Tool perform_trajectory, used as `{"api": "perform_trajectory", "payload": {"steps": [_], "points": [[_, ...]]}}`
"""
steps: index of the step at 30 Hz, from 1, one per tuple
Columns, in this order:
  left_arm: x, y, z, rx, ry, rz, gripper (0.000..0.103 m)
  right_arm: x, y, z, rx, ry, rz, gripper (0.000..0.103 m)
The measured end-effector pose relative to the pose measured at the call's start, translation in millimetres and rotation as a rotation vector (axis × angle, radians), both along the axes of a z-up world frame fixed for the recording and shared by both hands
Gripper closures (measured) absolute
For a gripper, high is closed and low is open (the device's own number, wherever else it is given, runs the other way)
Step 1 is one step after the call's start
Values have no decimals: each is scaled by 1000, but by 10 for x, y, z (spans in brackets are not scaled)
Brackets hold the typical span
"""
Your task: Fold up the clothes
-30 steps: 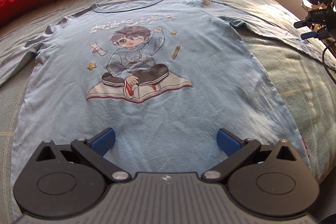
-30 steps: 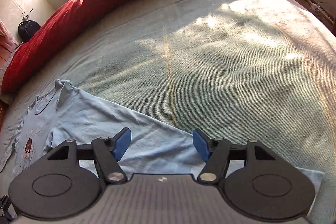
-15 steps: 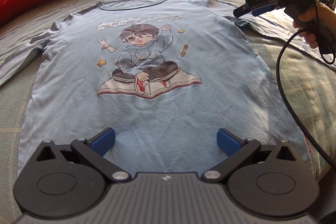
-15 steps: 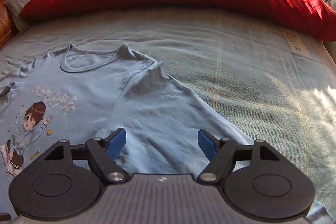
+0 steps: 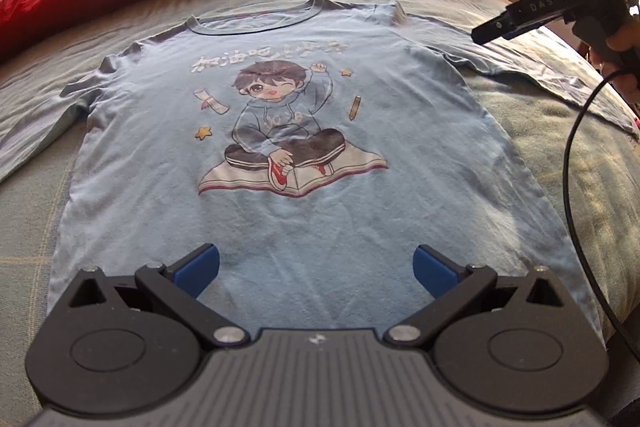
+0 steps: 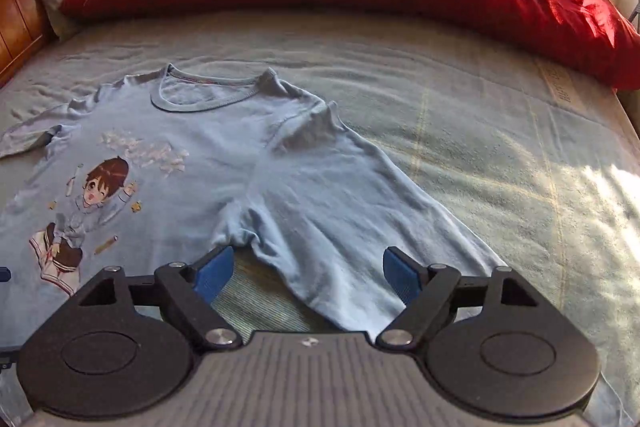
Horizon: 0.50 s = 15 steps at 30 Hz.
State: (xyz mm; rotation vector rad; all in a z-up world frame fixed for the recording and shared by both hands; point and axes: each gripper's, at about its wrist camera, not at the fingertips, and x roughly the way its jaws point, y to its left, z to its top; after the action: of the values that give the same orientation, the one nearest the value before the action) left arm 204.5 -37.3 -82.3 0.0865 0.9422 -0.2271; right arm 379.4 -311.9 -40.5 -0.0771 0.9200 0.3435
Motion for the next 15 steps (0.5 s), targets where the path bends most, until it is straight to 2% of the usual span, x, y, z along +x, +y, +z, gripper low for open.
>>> {"api": "perform_trajectory", "payload": {"steps": [4,7,8,9,10,12,15], "points": [[-45,124,31,-3,-8,34,1,191,422,-201,-39,6,46,18],[-63,228,-14,6,1,56,1,176,447,-424,-75,54,52,18],[-64,271,-50,15,10,64,1,121,402,-470,-82,55,61,16],[-64,314,-85,23,18,71,1,70,358,-505,-88,57,68,4],[-62,356,-102,18,19,70,1,54,321,-452,-88,64,67,0],[-57,436,-133,8,20,67,1,22,248,-346,-87,77,63,0],[-6,443,-63,38,-2,61,1,-18,143,-182,-82,96,59,0]]}}
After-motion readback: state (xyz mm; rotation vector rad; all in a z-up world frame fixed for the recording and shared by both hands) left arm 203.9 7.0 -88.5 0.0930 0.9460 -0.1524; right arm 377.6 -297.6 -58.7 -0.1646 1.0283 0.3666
